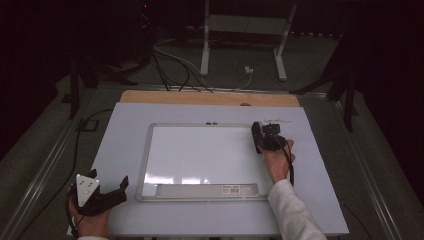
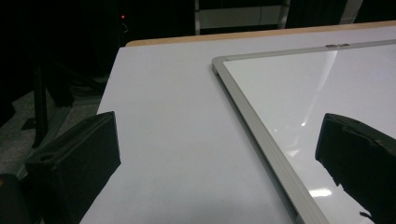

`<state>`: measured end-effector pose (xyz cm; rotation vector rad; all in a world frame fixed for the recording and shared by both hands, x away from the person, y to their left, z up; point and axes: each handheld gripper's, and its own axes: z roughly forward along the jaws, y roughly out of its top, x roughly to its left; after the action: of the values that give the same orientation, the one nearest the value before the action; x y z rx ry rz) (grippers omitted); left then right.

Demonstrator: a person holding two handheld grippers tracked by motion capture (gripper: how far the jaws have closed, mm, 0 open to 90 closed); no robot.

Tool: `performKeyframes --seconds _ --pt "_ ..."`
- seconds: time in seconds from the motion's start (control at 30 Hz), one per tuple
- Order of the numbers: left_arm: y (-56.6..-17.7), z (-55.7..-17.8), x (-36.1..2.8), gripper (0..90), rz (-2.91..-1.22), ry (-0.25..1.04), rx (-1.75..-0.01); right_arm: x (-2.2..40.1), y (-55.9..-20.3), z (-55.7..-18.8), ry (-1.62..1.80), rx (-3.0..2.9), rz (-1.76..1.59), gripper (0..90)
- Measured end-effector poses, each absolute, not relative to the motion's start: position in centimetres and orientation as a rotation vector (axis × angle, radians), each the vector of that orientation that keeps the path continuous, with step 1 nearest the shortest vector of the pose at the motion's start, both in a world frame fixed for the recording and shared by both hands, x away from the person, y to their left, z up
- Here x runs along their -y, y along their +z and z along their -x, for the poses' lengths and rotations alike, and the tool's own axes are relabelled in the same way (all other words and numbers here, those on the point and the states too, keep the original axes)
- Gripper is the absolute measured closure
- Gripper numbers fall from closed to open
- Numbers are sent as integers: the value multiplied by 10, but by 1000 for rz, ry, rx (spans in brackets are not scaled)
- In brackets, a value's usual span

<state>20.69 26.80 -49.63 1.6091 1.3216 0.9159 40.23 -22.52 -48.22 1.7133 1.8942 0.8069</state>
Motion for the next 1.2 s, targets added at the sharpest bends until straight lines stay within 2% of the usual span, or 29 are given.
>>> performKeyframes --seconds 1.2 --pt "-496 -206 -268 7 -1600 917 -1325 231 -492 -423 737 -1850 -1719 630"
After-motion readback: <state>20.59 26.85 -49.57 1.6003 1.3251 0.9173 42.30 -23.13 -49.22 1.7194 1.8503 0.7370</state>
